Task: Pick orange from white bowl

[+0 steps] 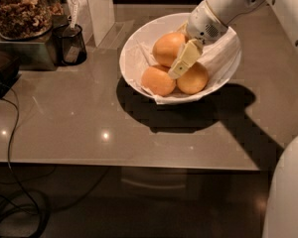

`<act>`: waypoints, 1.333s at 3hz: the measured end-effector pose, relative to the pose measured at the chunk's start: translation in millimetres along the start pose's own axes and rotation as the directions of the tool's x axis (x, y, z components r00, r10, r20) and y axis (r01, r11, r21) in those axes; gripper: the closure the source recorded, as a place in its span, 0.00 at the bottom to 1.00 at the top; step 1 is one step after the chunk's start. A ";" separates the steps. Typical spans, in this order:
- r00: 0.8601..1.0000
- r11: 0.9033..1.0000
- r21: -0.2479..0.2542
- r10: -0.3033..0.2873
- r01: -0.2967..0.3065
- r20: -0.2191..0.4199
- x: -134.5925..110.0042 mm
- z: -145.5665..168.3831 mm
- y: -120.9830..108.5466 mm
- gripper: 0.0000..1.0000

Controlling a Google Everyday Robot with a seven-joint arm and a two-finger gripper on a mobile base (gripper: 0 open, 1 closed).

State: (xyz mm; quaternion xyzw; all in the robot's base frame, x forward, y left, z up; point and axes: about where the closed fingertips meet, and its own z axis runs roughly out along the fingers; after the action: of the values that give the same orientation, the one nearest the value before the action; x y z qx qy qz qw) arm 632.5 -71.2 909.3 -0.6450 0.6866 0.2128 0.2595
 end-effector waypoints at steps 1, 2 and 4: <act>1.000 1.000 0.000 0.000 0.000 0.000 0.0 0.0 0.0 0.43; 1.000 1.000 0.000 0.000 0.000 0.000 0.0 0.0 0.0 0.66; 1.000 1.000 0.000 0.000 0.000 0.000 0.0 0.1 0.0 1.00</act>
Offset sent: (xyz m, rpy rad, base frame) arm 0.0000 0.0000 0.0000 0.0000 0.0000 0.0000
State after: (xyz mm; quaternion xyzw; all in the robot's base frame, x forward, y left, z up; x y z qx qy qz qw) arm 632.5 -71.2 909.3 -0.6450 0.6866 0.2128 0.2595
